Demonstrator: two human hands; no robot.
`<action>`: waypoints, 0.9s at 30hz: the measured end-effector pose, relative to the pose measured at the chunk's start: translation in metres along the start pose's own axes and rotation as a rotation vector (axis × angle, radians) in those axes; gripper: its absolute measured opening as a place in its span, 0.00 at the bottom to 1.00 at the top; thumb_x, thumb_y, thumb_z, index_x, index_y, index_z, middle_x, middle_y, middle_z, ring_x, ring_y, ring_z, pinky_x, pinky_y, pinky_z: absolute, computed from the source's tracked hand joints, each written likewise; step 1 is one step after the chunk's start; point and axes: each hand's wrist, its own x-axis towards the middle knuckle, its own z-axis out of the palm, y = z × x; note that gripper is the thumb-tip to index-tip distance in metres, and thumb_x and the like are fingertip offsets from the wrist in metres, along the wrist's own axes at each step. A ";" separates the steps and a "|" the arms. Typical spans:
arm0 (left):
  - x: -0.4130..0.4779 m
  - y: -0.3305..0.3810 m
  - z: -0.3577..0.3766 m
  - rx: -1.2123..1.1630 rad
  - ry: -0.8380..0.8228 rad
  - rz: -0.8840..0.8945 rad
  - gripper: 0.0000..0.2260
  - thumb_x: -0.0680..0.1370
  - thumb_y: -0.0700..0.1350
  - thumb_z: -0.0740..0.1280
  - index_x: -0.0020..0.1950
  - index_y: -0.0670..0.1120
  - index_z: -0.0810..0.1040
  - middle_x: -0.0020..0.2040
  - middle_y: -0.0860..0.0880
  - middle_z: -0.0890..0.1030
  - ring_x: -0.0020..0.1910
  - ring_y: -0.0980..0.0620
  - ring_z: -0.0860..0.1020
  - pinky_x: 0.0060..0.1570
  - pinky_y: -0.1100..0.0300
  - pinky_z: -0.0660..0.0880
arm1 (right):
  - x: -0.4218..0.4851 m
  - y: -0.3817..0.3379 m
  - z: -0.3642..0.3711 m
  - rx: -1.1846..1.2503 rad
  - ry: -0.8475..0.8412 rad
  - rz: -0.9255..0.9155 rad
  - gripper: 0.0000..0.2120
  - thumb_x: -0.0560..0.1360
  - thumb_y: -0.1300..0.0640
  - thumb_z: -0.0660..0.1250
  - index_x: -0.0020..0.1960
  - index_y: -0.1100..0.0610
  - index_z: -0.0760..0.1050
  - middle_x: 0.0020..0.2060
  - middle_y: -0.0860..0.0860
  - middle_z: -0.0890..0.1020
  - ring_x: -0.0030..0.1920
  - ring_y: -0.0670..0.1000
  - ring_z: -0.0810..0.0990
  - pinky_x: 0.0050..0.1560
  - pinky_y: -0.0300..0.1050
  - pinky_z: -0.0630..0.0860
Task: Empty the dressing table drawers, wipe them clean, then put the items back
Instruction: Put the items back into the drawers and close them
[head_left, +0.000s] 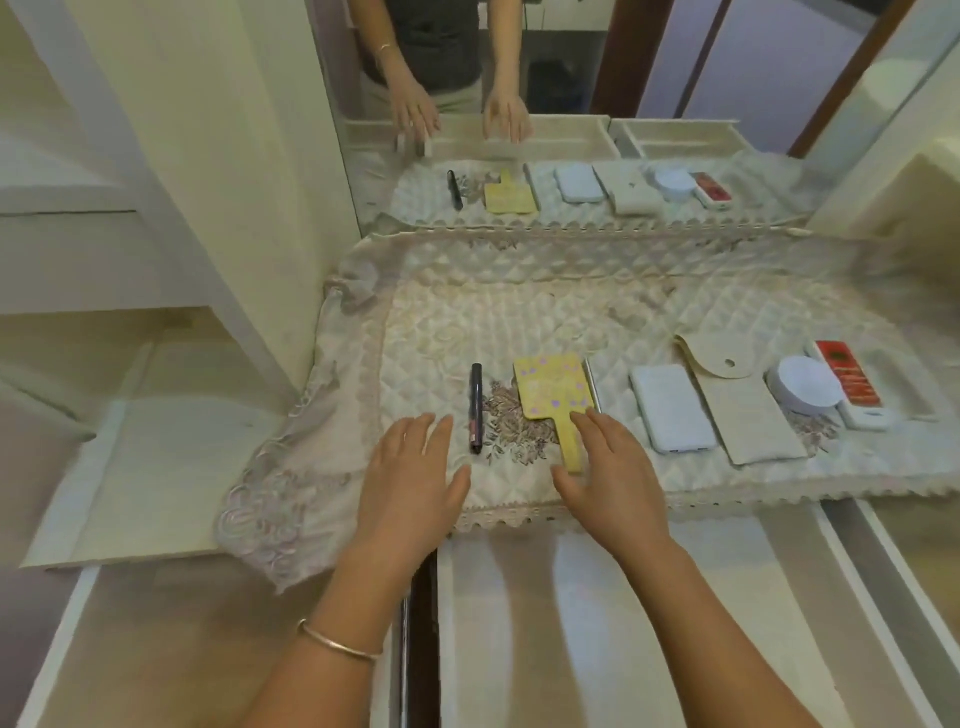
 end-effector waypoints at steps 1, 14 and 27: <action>0.011 0.003 0.008 -0.011 -0.014 -0.009 0.22 0.75 0.48 0.66 0.66 0.40 0.71 0.61 0.40 0.74 0.61 0.39 0.70 0.58 0.46 0.69 | 0.008 0.004 0.004 0.003 -0.008 0.016 0.28 0.73 0.53 0.67 0.70 0.58 0.65 0.70 0.55 0.68 0.71 0.55 0.64 0.70 0.50 0.61; 0.078 0.011 0.061 -0.199 -0.123 -0.218 0.11 0.78 0.50 0.60 0.51 0.42 0.69 0.46 0.44 0.77 0.44 0.46 0.74 0.43 0.51 0.73 | 0.053 0.008 0.044 0.118 0.025 0.214 0.16 0.77 0.57 0.63 0.60 0.64 0.69 0.55 0.60 0.73 0.56 0.59 0.71 0.52 0.47 0.68; 0.053 0.002 0.046 -0.230 -0.045 -0.187 0.10 0.79 0.47 0.57 0.50 0.41 0.71 0.43 0.45 0.76 0.39 0.47 0.74 0.34 0.56 0.68 | 0.049 0.004 0.045 0.148 0.092 0.222 0.14 0.75 0.69 0.58 0.60 0.69 0.67 0.53 0.65 0.74 0.52 0.62 0.72 0.47 0.49 0.67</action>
